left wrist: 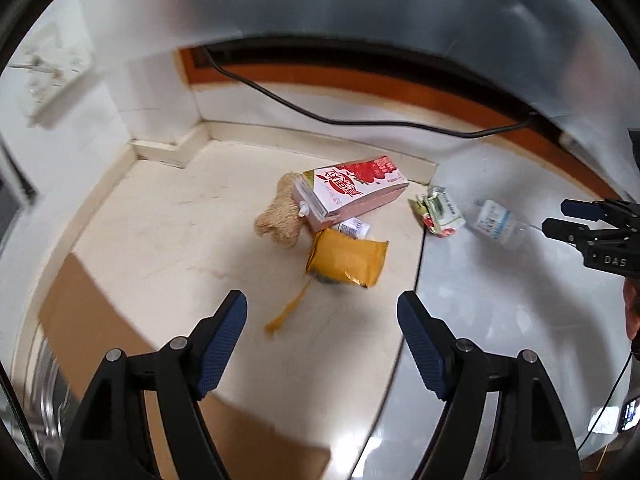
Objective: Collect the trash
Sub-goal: 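Grasp the yellow snack packet with the left tool while the right tool grasps the clear water bottle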
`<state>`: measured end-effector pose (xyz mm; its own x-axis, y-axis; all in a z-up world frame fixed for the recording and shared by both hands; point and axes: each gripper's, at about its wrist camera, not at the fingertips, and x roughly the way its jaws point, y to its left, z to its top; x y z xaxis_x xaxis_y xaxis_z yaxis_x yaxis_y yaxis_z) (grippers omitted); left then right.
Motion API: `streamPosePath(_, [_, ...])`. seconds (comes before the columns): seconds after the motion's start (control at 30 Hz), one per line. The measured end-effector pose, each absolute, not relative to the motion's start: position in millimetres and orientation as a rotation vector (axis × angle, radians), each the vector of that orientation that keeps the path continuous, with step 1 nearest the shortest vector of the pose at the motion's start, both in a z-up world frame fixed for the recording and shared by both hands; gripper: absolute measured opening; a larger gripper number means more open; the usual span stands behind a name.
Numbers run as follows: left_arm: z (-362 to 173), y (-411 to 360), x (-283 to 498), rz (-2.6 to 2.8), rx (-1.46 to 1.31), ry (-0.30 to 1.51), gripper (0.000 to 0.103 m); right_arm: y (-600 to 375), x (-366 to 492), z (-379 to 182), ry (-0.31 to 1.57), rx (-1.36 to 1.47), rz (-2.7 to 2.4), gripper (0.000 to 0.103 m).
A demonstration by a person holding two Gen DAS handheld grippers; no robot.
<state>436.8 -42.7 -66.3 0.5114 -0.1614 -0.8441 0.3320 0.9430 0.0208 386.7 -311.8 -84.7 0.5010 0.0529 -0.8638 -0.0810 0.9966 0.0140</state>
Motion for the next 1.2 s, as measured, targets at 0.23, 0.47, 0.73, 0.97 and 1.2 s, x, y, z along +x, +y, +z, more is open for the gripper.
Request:
streamPosePath(0.23, [-111, -58, 490, -0.333, 0.195, 1.055, 0.076, -304, 429, -122, 1.094, -0.102, 0.103, 0.061])
streamPosePath(0.47, [-141, -67, 512, -0.362, 0.225, 1.099, 0.076, -293, 444, -144, 1.144, -0.185, 0.138, 0.061])
streamPosePath(0.73, [-165, -86, 521, -0.402, 0.296, 1.128, 0.076, -293, 451, -159, 1.171, -0.183, 0.139, 0.055])
streamPosePath(0.97, [-172, -94, 523, -0.4, 0.293, 1.143, 0.056, -295, 437, -157, 1.158, -0.157, 0.151, 0.054])
streamPosePath(1.2, [-157, -87, 509, -0.394, 0.238, 1.138, 0.023, -298, 405, -150, 1.15, -0.123, 0.158, 0.054])
